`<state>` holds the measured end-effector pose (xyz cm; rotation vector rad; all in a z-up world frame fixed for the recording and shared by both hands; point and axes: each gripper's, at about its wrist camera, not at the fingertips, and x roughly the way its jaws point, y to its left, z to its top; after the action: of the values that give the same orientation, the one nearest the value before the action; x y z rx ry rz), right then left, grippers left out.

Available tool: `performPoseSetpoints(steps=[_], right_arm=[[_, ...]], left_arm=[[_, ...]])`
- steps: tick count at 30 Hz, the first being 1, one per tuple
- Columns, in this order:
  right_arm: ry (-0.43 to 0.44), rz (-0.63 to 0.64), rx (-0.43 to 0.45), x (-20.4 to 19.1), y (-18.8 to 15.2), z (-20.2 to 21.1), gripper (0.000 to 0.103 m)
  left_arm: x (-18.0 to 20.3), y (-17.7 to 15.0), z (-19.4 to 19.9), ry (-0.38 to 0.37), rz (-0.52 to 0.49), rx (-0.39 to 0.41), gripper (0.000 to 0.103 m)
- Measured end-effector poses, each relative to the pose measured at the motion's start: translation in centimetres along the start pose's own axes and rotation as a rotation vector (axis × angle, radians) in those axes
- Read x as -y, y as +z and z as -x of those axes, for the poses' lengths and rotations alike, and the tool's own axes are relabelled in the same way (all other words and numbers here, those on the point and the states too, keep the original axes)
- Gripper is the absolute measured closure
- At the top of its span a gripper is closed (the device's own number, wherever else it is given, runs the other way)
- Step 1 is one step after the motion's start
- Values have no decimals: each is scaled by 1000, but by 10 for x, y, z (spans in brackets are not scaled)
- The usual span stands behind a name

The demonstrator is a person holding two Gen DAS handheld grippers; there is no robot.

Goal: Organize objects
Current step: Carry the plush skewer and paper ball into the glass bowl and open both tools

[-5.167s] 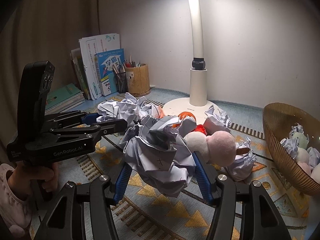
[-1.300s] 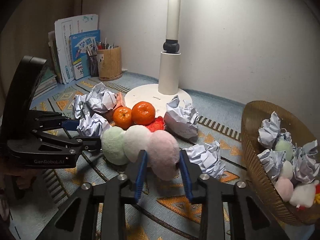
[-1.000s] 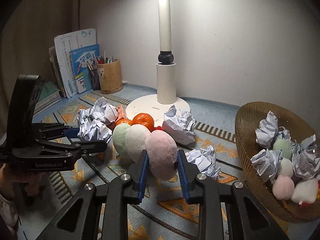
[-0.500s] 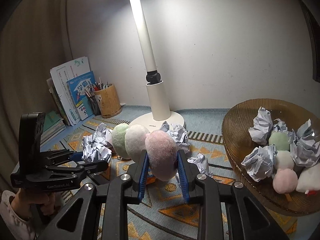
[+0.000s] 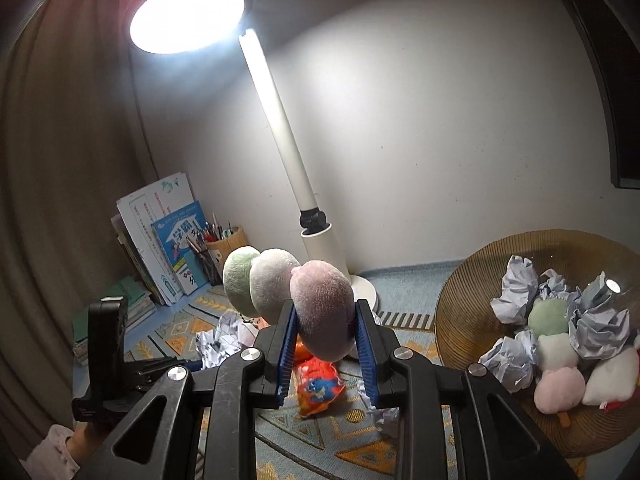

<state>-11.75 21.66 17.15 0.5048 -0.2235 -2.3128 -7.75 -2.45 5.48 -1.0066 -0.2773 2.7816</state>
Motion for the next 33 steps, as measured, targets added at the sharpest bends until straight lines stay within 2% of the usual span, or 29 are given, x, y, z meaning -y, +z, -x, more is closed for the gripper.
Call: performPoseSetpoints(steps=[2, 7, 11, 13, 17, 19, 20, 24, 29, 30, 31, 32, 33], right_arm=[[-18, -7, 45, 9, 22, 10, 76], [-97, 2, 152, 37, 73, 37, 76], [-173, -33, 223, 67, 91, 57, 76], [-198, -58, 250, 81, 92, 64, 76], [-242, -86, 225, 106, 85, 61, 76], [-244, -122, 229, 119, 80, 61, 76], [-257, -146, 226, 126, 79, 62, 76], [-282, -172, 218, 139, 74, 61, 76], [-288, -156, 194, 142, 73, 55, 73], [-293, -143, 184, 141, 73, 52, 68], [-302, -134, 176, 139, 74, 48, 36], [-308, -127, 168, 138, 75, 46, 11], [-311, -117, 173, 137, 74, 44, 0]], left_arm=[[15, 21, 3, -6, -13, 35, 55], [64, 82, 5, -92, -46, 137, 55], [116, 113, -12, -115, -115, 214, 55], [138, 117, -27, -157, -120, 232, 54], [170, 109, -64, -139, -134, 228, 54], [177, 108, -85, -159, -133, 171, 55], [179, 107, -90, -157, -143, 151, 55], [184, 104, -93, -148, -163, 159, 55], [193, 100, -99, -145, -187, 149, 53], [195, 99, -101, -137, -197, 144, 48], [197, 97, -104, -132, -207, 136, 45], [196, 95, -108, -133, -214, 113, 20], [197, 95, -113, -131, -220, 73, 0]])
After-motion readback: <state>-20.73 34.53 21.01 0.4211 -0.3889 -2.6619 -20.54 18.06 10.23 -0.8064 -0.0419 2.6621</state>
